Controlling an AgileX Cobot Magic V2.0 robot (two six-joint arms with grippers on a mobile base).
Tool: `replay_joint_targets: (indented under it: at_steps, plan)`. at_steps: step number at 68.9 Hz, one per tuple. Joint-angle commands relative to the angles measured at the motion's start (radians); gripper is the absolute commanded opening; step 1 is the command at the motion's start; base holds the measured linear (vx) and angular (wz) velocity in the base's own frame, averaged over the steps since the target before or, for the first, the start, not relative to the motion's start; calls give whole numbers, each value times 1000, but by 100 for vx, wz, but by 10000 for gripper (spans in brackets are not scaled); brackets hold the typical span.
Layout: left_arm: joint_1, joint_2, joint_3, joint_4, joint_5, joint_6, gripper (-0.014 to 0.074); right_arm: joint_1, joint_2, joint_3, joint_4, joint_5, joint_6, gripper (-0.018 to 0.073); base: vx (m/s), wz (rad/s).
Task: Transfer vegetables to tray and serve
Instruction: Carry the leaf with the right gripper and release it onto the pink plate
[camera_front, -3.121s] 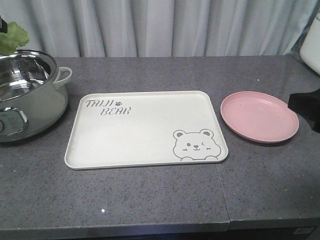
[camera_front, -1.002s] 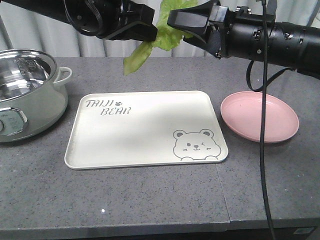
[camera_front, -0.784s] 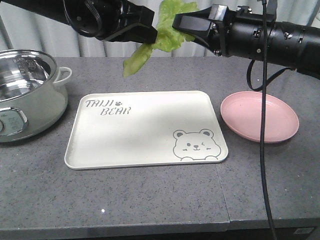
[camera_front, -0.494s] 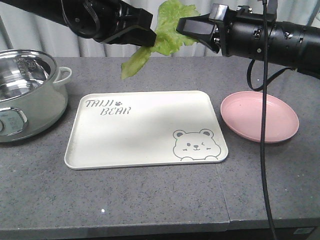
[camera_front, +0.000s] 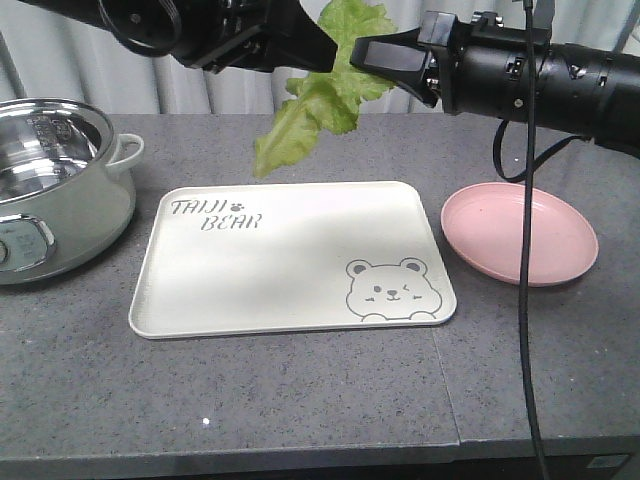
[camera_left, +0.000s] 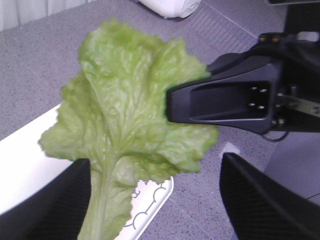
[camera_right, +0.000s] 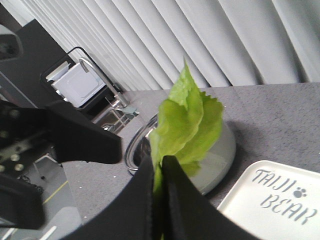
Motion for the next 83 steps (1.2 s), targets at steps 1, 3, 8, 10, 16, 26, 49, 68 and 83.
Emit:
replay_joint_targets:
  at_steps: [1,3,8,10,16,26,49,68,83]
  plan:
    - [-7,-75,-28,-18,-26,-3,540,-47,-59,-33,129,23,-35,-6,0,0]
    - [-7,-83,-28,1,-16,-3,536,-75,-68,-33,129,28,-28,-6,0,0]
    - [-7,-108,-28,66,12,-17,520,-144,-88,-33,119,61,-9,-6,0,0]
    - [-7,-117,-28,99,23,-29,512,-182,-96,-33,108,79,1,-6,0,0]
    - [-7,-135,-28,189,50,-53,484,-281,-108,-33,33,115,69,-6,0,0]
    - [-7,-147,-28,316,118,-100,433,-405,-104,-32,-182,123,158,-6,0,0]
    - [-7,-142,-26,452,191,-136,256,-449,34,-32,-342,9,195,-6,0,0]
    - [-7,-139,-26,450,191,-134,188,-449,214,-32,-342,-4,141,-2,0,0]
    - [-7,-139,-26,450,191,-134,189,-449,284,-32,-347,-7,146,91,0,0]
